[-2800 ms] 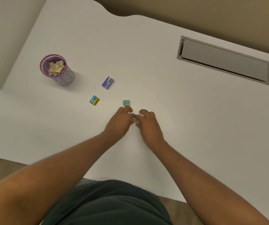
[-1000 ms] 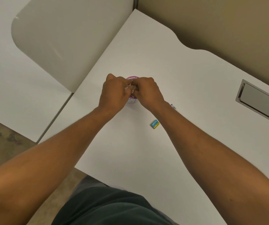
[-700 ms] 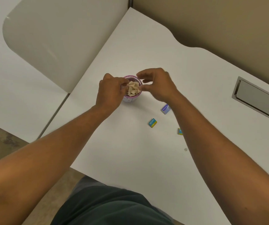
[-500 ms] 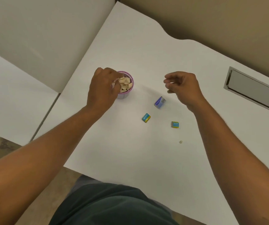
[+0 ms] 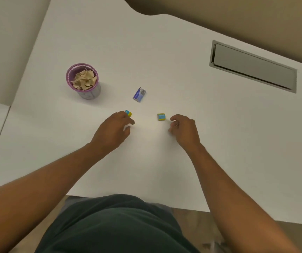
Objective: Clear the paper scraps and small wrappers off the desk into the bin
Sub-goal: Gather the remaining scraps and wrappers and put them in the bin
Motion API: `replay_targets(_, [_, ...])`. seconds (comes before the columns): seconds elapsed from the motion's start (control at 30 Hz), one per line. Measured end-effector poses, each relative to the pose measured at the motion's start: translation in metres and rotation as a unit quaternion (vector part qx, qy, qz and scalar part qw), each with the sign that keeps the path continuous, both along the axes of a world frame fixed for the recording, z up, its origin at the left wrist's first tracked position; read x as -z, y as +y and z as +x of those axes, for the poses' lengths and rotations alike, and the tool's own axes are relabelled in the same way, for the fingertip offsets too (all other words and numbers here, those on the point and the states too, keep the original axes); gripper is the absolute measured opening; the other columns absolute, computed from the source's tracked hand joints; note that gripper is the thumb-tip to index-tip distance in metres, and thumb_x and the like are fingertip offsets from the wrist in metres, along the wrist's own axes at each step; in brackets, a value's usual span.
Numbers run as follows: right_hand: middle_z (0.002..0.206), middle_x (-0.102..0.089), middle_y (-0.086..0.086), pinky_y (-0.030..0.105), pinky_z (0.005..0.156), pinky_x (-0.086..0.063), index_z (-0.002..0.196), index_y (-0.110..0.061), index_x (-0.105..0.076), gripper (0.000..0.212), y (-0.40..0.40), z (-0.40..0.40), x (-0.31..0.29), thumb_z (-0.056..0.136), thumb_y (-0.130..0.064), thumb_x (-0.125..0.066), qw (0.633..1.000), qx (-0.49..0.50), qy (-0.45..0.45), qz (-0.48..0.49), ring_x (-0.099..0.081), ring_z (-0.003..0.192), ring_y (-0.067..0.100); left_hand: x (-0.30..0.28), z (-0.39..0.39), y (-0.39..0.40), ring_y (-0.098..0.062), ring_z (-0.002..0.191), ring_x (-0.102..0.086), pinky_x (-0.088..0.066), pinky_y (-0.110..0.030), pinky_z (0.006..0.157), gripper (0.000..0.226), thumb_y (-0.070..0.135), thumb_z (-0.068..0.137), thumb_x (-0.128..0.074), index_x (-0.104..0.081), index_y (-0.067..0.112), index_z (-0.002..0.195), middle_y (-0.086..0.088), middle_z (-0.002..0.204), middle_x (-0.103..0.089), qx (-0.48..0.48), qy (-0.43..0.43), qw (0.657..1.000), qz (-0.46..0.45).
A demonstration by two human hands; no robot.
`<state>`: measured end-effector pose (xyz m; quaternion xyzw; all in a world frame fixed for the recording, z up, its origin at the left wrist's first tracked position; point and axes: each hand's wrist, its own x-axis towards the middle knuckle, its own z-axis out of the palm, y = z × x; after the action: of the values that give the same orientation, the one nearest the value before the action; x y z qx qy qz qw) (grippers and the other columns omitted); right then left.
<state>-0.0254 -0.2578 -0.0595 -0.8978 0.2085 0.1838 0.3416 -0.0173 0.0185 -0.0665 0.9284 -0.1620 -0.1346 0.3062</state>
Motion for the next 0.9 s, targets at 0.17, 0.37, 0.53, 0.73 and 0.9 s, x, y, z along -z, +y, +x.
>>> replay_targets(0.17, [0.102,-0.063,-0.001,0.032,0.081,-0.056,0.123,-0.02,-0.063,0.043,0.009,-0.03,0.014,0.088,0.004,-0.061,0.999,-0.019,-0.036,-0.031,-0.066,0.09,0.021,0.018,-0.005,-0.007,-0.034,0.124,-0.048,-0.055,-0.045,0.092,0.04,0.018,0.088,-0.075,-0.067,0.015,0.126,-0.008,0.138,-0.052,-0.032,-0.003,0.998,0.059])
replay_targets(0.37, [0.095,-0.07,0.002,0.038,0.08,-0.059,0.122,-0.016,-0.063,0.036,0.013,-0.04,0.017,0.092,0.002,-0.055,0.996,-0.005,-0.075,-0.053,-0.069,0.083,0.019,0.033,0.005,-0.008,-0.036,0.13,-0.045,-0.049,-0.047,0.103,0.062,0.026,0.088,-0.076,-0.05,0.02,0.144,-0.01,0.153,-0.039,-0.064,0.014,0.994,0.086])
replay_targets(0.53, [0.08,-0.068,-0.003,0.033,0.072,-0.057,0.11,-0.021,-0.065,0.037,0.019,-0.035,0.019,0.082,0.002,-0.06,0.995,0.047,-0.088,-0.028,-0.063,0.071,0.017,0.032,0.0,-0.002,-0.032,0.136,-0.043,-0.044,-0.045,0.109,0.076,0.039,0.091,-0.072,-0.035,0.017,0.154,-0.01,0.153,-0.044,-0.085,0.011,0.99,0.112])
replay_targets(0.73, [0.09,-0.066,-0.001,0.018,0.069,-0.054,0.103,-0.018,-0.07,0.03,0.094,0.012,-0.024,0.08,0.001,-0.069,0.972,0.009,-0.216,0.089,-0.064,0.077,0.01,0.029,-0.001,0.007,-0.025,0.147,-0.033,-0.033,-0.038,0.117,0.083,0.048,0.095,-0.064,-0.024,0.013,0.159,-0.005,0.163,-0.033,-0.063,0.03,0.989,0.129])
replay_targets(0.9, [0.089,-0.067,0.001,0.019,0.068,-0.055,0.102,-0.014,-0.07,0.027,0.188,0.09,-0.065,0.08,0.002,-0.07,0.928,-0.125,-0.318,0.148,-0.066,0.079,0.011,0.034,0.0,0.013,-0.027,0.142,-0.04,-0.038,-0.039,0.114,0.081,0.046,0.091,-0.07,-0.034,0.011,0.154,-0.008,0.157,-0.043,-0.062,0.024,0.992,0.106])
